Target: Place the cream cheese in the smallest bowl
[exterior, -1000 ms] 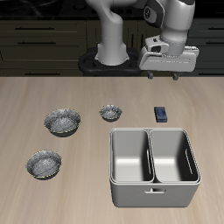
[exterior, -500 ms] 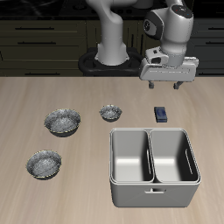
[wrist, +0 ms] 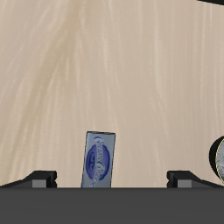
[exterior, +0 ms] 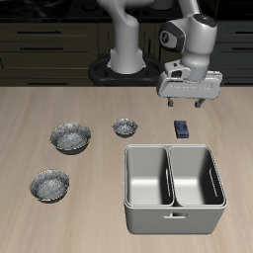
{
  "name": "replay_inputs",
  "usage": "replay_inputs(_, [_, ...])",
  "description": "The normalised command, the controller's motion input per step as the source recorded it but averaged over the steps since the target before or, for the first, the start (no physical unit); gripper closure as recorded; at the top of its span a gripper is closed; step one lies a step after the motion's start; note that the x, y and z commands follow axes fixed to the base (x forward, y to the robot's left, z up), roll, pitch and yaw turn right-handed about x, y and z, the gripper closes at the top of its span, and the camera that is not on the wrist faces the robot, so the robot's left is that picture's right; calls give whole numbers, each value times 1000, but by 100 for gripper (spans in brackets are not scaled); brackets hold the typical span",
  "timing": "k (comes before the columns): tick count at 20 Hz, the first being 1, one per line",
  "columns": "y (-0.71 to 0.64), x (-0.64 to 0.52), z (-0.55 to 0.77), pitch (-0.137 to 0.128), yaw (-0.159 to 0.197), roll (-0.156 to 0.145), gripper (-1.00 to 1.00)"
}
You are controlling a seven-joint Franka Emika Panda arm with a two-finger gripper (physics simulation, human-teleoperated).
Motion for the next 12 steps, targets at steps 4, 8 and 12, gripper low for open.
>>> replay_inputs(4, [89,-118,-261,-10,7,22,-100])
replay_inputs(8, [90,-130,-176,-42,-16,10,-100])
replay_inputs(12, [4,-87,-161,-30,-10,-10,-100])
